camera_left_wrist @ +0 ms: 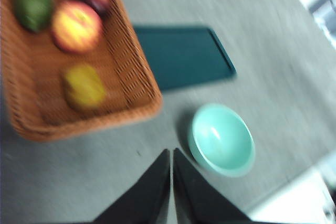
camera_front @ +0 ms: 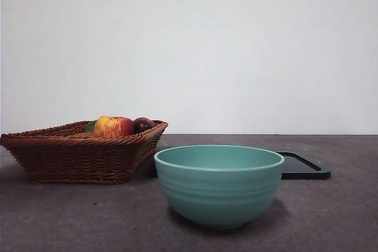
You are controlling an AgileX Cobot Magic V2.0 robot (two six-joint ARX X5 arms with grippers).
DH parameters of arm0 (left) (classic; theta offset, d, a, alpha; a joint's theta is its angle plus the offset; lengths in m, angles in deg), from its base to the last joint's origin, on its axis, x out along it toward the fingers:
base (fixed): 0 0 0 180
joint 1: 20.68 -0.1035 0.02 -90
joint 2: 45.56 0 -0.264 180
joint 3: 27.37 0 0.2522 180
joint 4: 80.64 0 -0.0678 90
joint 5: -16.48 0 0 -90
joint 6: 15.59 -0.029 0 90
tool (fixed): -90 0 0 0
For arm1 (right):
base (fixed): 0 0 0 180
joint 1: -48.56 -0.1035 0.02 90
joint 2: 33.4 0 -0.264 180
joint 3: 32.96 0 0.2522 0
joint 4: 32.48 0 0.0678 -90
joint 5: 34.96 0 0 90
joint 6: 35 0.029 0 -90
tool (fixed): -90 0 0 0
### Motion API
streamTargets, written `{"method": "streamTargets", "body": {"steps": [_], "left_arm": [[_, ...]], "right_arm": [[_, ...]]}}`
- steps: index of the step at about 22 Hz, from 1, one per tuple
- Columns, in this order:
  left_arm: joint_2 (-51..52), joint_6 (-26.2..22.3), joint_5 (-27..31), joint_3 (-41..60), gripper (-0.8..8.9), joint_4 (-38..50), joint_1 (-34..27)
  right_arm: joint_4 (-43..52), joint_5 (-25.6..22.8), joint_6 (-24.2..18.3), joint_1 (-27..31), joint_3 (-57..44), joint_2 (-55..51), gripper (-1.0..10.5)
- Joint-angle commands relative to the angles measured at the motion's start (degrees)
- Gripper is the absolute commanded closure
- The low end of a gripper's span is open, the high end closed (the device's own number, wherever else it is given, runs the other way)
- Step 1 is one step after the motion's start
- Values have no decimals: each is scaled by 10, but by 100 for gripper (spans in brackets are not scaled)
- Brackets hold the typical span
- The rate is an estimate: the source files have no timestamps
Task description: Pick up the wifruite, put it on the bowl, pick up the plate, put it on desk
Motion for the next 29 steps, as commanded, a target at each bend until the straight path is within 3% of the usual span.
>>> {"method": "streamTargets", "body": {"steps": [1,7,9,11,12,20,29], "left_arm": [[-15,-22,-3,-15,803,-7,21],[-21,-38,-3,-15,794,-16,35],[-21,-38,-3,-15,653,-16,35],[-21,-38,-3,-15,400,-15,35],[-21,-37,-3,-15,339,-14,35],[-36,-16,10,-15,344,10,36],[-205,14,129,-69,358,82,83]], "right_arm": [[-24,2,-28,-28,11,17,941],[-35,1,-30,-66,11,24,941],[-35,-1,-29,-66,11,24,909],[-35,-3,-23,-66,11,24,664],[-35,-3,-22,-66,11,24,548],[-34,-3,-22,-66,11,24,528],[-28,-3,-22,-66,11,24,528]]}}
